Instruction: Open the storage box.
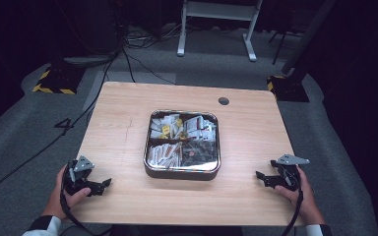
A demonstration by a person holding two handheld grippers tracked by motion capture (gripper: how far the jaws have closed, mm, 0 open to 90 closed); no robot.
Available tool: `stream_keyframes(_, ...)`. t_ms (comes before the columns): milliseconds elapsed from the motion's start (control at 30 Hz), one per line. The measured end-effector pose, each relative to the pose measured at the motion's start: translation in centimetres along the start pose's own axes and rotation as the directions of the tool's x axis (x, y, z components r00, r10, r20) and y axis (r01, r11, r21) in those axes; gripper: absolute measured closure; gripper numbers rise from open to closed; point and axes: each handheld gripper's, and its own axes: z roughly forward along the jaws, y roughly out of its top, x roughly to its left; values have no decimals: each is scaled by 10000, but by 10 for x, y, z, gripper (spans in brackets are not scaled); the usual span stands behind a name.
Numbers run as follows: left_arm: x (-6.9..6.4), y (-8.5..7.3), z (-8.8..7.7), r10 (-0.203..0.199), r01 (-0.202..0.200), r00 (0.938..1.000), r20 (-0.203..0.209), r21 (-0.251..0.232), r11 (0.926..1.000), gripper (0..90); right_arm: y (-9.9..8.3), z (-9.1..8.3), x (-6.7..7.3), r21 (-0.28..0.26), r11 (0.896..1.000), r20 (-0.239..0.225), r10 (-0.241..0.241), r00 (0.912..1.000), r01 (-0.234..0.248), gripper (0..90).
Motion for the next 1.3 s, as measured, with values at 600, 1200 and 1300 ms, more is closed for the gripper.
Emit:
stream_keyframes(600, 2, 0, 0, -12, 12, 10000, -73, 12, 10000, 0, 3, 3, 0, 12, 9997, 284, 251, 9993, -251, 149)
stream_keyframes(1200, 2, 0, -1, -26, 26, 10000, -91, -1, 10000, 0, 30, -9, 4, -651, 9979, -163, -68, 9998, 57, 226)
stream_keyframes(1300, 2, 0, -1, -27, 27, 10000, -94, 0, 10000, 0, 39, -12, 6, -786, 9966, -146, -250, 9996, 238, 227)
